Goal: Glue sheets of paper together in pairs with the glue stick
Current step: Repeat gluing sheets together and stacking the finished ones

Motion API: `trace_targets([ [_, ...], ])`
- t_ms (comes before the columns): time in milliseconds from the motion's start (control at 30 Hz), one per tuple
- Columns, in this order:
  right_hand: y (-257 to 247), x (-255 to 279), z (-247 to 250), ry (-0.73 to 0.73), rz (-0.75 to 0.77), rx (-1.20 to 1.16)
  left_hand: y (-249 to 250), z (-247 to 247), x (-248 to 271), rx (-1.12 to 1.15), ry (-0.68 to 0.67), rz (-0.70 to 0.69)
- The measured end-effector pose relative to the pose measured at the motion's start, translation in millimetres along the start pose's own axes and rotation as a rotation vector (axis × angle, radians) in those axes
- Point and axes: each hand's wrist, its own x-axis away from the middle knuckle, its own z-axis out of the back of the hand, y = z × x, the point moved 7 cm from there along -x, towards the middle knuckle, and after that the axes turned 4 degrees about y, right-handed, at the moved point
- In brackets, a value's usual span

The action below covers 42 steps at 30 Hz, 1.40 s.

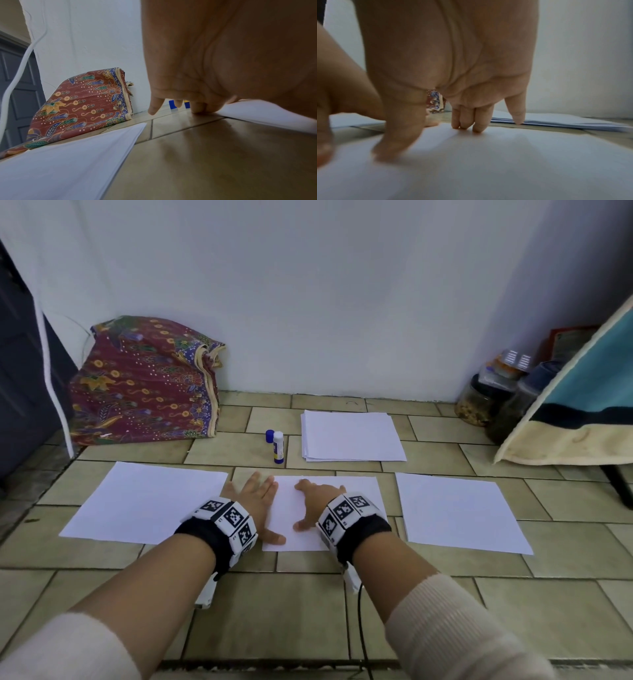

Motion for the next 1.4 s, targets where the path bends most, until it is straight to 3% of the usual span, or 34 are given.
trace_targets([
  [200,51,10,8,0.079,-0.095,-0.096,0,-2,-1,-0.014,0.002,-0.005],
  [467,111,21,17,0.106,-0.243,-0.024,-1,-3,-2,-0.012,0.008,-0.023],
  [633,100,25,23,0.106,-0.303,0.152,-2,6,5,0.007,0.026,-0.053],
  [733,93,32,27,0.164,-0.330,0.277,1,30,11,-0.039,0.163,-0.052],
  [833,80,35,24,0.200,-0.227,0.200,15,46,16,-0.044,0.287,-0.103],
  [1000,56,39,14,0.200,-0.181,0.137,49,38,20,0.088,0.254,-0.257],
  [1133,43,38,6,0.191,-0.235,0.090,53,53,28,0.004,0.287,-0.266],
  [1400,15,30,-2,0.136,-0.062,0.065,35,39,22,0.174,0.278,-0.158],
])
